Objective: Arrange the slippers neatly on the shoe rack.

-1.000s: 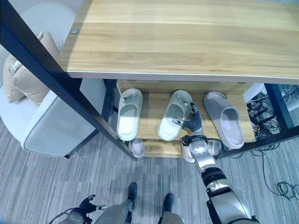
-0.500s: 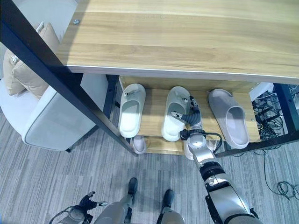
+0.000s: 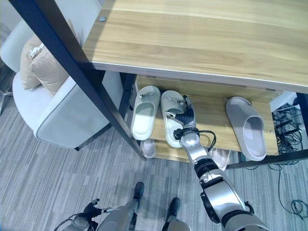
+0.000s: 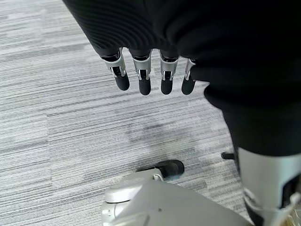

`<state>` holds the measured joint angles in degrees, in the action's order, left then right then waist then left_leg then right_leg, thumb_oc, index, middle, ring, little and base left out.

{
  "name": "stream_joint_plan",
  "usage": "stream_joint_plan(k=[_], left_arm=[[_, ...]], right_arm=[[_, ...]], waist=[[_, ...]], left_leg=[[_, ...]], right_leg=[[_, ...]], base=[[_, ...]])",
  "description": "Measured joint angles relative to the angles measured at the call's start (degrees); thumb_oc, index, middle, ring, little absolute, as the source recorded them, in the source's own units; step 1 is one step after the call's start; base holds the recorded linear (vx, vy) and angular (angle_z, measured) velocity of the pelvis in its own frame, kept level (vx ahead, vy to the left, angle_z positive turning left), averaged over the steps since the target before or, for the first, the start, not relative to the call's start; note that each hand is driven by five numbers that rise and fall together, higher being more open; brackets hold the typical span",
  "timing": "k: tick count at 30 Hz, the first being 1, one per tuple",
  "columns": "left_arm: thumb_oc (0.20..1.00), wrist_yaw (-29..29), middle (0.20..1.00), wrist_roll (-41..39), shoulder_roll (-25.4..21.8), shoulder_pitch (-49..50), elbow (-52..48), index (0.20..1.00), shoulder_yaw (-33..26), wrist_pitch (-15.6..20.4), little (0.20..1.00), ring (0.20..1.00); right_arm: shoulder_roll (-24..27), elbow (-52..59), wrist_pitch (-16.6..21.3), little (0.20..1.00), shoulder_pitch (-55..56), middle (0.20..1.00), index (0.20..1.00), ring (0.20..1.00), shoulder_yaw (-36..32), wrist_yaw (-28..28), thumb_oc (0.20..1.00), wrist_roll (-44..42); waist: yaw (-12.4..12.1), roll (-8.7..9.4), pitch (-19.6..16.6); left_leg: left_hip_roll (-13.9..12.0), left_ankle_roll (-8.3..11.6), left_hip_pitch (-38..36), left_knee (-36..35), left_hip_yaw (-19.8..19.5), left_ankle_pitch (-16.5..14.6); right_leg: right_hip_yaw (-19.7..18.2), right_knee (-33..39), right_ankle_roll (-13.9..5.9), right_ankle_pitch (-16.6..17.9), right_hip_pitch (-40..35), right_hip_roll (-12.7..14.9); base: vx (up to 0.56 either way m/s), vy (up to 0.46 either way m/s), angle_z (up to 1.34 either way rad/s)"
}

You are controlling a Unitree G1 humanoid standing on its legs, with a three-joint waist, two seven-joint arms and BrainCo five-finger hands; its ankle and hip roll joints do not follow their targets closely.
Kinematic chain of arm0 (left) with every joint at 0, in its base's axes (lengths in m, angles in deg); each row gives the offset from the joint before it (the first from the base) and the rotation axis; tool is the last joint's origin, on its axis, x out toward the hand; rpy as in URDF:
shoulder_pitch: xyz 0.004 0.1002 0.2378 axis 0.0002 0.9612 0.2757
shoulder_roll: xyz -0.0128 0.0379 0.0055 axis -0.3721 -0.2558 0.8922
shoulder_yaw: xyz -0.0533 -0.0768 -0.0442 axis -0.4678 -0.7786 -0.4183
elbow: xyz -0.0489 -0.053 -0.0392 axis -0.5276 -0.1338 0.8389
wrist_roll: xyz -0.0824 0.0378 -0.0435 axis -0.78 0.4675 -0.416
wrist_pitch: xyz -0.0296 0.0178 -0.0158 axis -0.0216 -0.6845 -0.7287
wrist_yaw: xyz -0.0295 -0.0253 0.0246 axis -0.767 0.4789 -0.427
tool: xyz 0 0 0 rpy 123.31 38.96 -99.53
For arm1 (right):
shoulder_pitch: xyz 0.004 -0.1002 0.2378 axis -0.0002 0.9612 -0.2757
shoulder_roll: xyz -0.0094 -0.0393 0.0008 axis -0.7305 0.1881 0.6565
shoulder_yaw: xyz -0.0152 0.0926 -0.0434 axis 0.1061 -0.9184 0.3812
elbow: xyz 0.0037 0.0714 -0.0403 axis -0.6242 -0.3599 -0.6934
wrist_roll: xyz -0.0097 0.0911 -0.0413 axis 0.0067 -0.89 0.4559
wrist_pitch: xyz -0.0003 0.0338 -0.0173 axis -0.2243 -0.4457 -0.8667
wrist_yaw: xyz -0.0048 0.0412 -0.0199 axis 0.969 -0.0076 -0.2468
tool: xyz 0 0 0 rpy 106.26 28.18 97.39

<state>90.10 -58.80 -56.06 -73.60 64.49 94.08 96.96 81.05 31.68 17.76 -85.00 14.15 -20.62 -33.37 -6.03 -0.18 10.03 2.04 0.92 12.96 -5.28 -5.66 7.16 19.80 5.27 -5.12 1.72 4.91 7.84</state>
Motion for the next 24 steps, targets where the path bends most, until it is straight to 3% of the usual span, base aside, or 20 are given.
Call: stream_joint_plan(k=[7, 15, 18, 24], left_arm=[[1.000, 0.60, 1.000, -0.05, -0.01, -0.08, 0.11, 1.000, 2.20, 0.02, 1.000, 1.000], [1.000, 0.69, 1.000, -0.05, 0.71, -0.63, -0.22, 1.000, 2.67, -0.25, 1.000, 1.000], [1.000, 1.72, 1.000, -0.07, 1.64, -1.56, -0.27, 1.000, 2.68, -0.69, 1.000, 1.000], [1.000, 1.84, 1.000, -0.07, 1.56, -0.95, -0.07, 1.000, 2.16, -1.57, 1.000, 1.000]], right_arm=[[0.37, -1.90, -0.38, 1.000, -1.90, 1.000, 1.000, 1.000, -0.02, -2.13, 1.000, -0.14], [-3.74, -1.80, -1.72, 1.000, -1.90, 1.000, 1.000, 1.000, -1.00, -7.29, 1.000, -0.01], [-5.85, -1.62, -2.92, 1.000, -0.76, 1.000, 1.000, 1.000, -0.92, -8.35, 1.000, 0.05], [-6.39, 0.69, -3.75, 1.000, 4.31, 1.000, 1.000, 1.000, -0.85, -8.55, 1.000, 0.46]], waist=[[-0.86, -0.90, -0.05], [-0.18, -2.36, -1.02], [0.53, -2.23, -1.54], [0.90, 0.15, -3.70]], left_leg=[[0.03, 0.19, 0.46, -0.01, -0.92, 0.13], [-0.02, 0.46, 0.57, 0.00, -0.93, 0.48], [-0.15, 0.49, -0.12, -0.01, -0.90, 0.46], [-0.11, 0.80, -0.07, -0.02, -0.92, 0.24]], right_leg=[[0.82, 0.00, 0.03, -0.07, 0.08, -0.13], [0.97, -0.01, 0.12, 0.05, 0.18, -0.14], [0.98, -0.02, 0.17, 0.08, -0.59, -0.25], [1.00, -0.02, 0.19, 0.09, -0.59, -0.21]], base=[[0.00, 0.007, 0.06], [0.01, 0.012, 0.00], [0.00, 0.000, 0.00], [0.00, 0.000, 0.00]])
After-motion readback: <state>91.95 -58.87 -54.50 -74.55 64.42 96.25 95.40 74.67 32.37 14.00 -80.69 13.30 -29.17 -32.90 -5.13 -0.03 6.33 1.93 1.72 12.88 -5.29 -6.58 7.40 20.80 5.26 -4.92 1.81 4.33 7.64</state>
